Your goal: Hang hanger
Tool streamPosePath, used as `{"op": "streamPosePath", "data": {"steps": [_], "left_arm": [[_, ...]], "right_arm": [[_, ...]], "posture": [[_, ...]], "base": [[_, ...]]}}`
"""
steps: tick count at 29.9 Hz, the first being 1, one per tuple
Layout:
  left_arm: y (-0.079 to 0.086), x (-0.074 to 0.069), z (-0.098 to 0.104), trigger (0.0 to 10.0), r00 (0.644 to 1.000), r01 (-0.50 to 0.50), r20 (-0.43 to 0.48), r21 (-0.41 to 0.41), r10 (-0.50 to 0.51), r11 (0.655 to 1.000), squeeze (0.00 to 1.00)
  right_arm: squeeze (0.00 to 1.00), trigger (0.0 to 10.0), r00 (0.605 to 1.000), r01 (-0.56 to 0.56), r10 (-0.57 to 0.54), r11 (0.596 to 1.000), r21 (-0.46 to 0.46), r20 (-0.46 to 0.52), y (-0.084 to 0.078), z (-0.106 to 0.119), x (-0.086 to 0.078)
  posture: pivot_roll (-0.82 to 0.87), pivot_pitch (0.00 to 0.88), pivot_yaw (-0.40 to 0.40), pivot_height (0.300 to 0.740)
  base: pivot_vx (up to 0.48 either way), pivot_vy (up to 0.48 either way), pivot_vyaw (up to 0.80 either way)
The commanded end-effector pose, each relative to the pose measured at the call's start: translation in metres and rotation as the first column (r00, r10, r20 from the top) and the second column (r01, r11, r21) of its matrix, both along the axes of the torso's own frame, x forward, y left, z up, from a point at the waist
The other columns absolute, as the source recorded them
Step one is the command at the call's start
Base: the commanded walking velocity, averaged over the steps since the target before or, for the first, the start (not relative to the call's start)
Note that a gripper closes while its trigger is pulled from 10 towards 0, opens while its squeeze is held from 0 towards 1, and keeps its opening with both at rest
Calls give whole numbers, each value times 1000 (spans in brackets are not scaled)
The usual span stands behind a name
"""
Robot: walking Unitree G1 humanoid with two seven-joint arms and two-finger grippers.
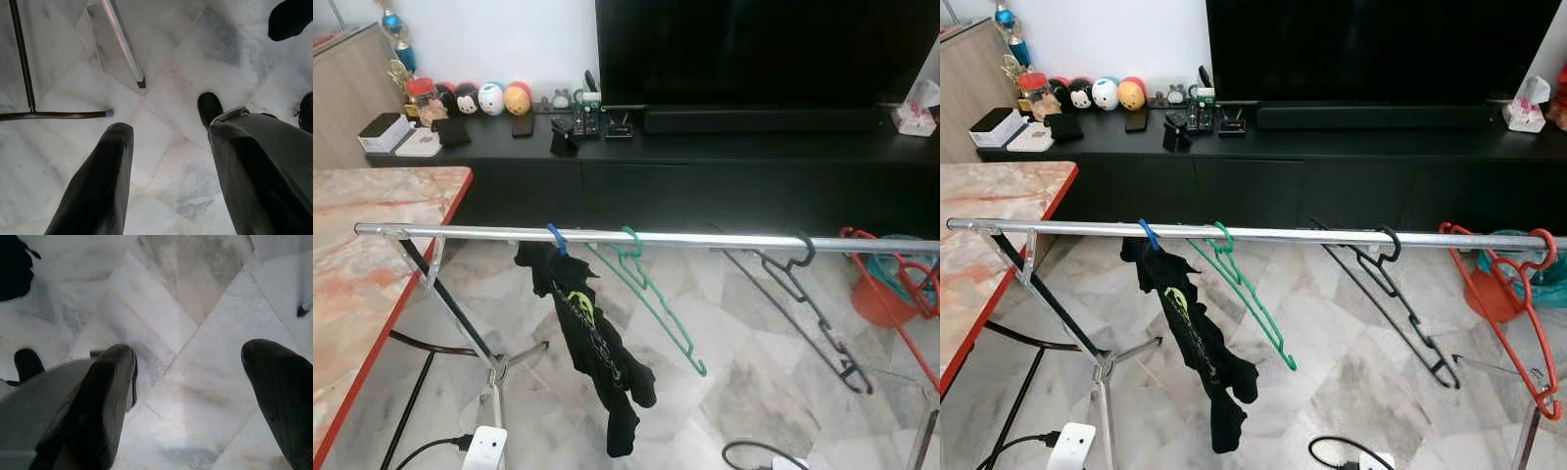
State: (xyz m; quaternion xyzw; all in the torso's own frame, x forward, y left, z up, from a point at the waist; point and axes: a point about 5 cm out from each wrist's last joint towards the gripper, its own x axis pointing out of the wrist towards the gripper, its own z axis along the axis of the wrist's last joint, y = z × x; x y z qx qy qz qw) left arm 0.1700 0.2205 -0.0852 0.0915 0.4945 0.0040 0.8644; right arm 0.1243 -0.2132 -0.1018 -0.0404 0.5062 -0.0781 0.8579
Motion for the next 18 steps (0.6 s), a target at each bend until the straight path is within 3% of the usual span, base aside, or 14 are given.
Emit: {"op": "streamPosePath", "data": {"steps": [1, 4, 18], "left_arm": [[2, -2, -1, 10000, 1000, -8, -9, 7, 8, 1000, 0], [3, -3, -1, 10000, 1000, 3, -16, 11, -3, 1000, 0], [6, -3, 0, 10000, 999, 24, -25, 21, -24, 999, 0]], "right_arm": [[0, 10000, 998, -43, 42, 998, 34, 40, 8, 3, 14], [0, 10000, 994, -103, 102, 994, 35, 34, 14, 4, 20], [0, 10000, 999, -45, 44, 997, 69, 23, 26, 4, 29]], "posture": [[-75, 0, 29, 740], [-80, 0, 37, 740], [-126, 0, 54, 740]], "base": [[0, 0, 0], [0, 0, 0], [0, 0, 0]]}}
